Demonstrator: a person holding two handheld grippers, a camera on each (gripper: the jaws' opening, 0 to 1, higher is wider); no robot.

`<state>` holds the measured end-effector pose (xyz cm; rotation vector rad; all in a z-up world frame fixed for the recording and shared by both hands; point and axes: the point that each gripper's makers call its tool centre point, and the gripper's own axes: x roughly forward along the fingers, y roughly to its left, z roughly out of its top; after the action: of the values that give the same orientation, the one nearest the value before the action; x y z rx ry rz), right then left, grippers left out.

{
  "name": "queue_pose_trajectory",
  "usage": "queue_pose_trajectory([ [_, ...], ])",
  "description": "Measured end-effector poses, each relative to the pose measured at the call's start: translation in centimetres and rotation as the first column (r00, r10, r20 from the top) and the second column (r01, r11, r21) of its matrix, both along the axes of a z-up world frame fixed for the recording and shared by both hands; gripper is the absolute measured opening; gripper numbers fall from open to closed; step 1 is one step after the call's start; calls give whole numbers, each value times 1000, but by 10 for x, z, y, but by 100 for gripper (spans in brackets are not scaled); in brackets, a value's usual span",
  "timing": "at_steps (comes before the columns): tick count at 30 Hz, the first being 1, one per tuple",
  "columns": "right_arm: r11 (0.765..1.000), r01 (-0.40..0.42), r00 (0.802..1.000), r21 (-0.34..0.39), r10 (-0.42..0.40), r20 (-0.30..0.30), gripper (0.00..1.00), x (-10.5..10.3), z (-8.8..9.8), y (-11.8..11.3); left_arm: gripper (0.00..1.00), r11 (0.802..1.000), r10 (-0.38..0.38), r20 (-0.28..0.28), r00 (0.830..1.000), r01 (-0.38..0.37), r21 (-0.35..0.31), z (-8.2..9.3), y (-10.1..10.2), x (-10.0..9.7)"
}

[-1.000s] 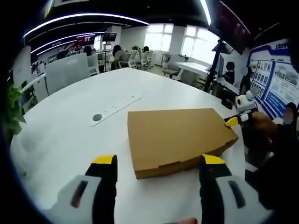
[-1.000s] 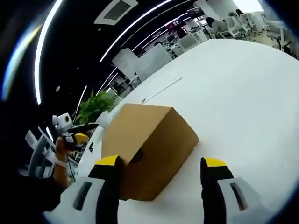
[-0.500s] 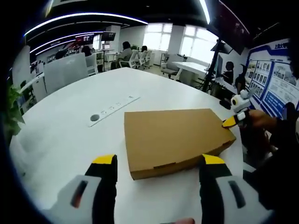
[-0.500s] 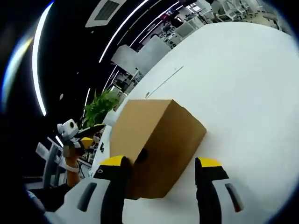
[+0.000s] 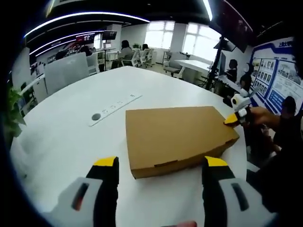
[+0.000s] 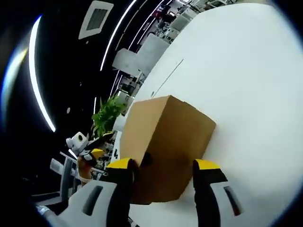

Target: Operate the shoe box by opening the lid, removing the specified soft item, and placing it in the target area until the item is outside and the box remains undamaged.

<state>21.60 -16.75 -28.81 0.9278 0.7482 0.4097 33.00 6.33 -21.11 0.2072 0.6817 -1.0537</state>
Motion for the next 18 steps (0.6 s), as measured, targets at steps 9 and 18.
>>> queue_pose_trajectory([
  [9, 999, 5, 1000, 36, -5, -15, 49, 2, -1, -2, 73, 1000, -4, -20, 1000, 4, -12, -1, -5, 2],
  [18, 998, 13, 1000, 55, -11, -25, 50, -1, 1, 2, 73, 1000, -13, -21, 1000, 12, -10, 0, -7, 1],
])
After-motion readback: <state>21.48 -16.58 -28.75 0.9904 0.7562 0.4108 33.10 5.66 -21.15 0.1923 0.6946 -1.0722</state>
